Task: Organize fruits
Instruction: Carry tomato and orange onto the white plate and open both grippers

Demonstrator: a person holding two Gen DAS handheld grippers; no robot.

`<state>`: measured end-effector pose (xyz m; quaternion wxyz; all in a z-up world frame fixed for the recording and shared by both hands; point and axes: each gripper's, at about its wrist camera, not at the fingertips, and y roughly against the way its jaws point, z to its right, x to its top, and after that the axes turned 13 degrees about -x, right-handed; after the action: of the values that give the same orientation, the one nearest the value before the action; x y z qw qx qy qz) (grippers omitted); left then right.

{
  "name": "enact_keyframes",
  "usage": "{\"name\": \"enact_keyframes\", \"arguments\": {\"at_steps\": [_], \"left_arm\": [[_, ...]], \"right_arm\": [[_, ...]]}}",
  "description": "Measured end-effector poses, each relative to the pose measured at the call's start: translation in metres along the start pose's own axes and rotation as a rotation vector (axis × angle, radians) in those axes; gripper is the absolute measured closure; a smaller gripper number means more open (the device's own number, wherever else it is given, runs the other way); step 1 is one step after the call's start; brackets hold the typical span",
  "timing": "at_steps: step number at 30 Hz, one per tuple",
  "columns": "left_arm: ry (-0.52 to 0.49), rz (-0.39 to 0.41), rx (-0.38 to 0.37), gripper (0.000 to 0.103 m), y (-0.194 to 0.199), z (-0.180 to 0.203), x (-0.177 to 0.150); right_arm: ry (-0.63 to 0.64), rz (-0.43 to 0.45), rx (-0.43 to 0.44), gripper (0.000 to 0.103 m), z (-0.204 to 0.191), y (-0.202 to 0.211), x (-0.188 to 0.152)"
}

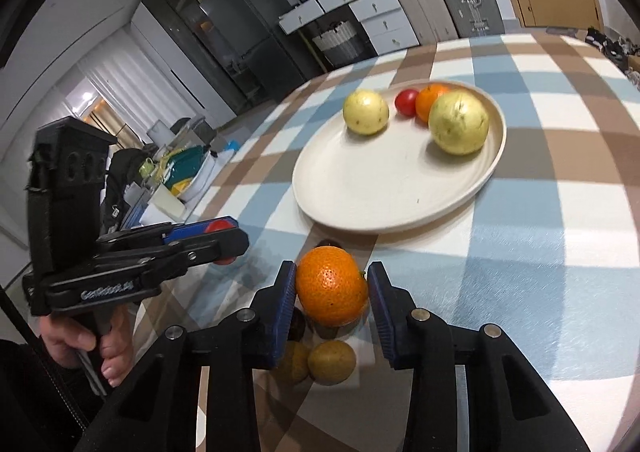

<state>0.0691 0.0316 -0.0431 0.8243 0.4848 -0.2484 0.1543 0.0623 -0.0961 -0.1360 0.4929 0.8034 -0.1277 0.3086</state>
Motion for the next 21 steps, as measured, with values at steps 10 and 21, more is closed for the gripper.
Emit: {"name": "enact_keyframes", "arguments": {"at_steps": [10,21], "left_arm": [[0.011,0.050,-0.038,0.075,-0.010,0.000,0.043],[0.013,0.048,-0.065,0.075,-0.053,-0.006,0.085]], "right_arm": [[0.022,0.063,-0.013,0.066,0.004,0.012,0.032],[0.034,0.094,-0.077,0.066,0.008,0.007,0.074]]}}
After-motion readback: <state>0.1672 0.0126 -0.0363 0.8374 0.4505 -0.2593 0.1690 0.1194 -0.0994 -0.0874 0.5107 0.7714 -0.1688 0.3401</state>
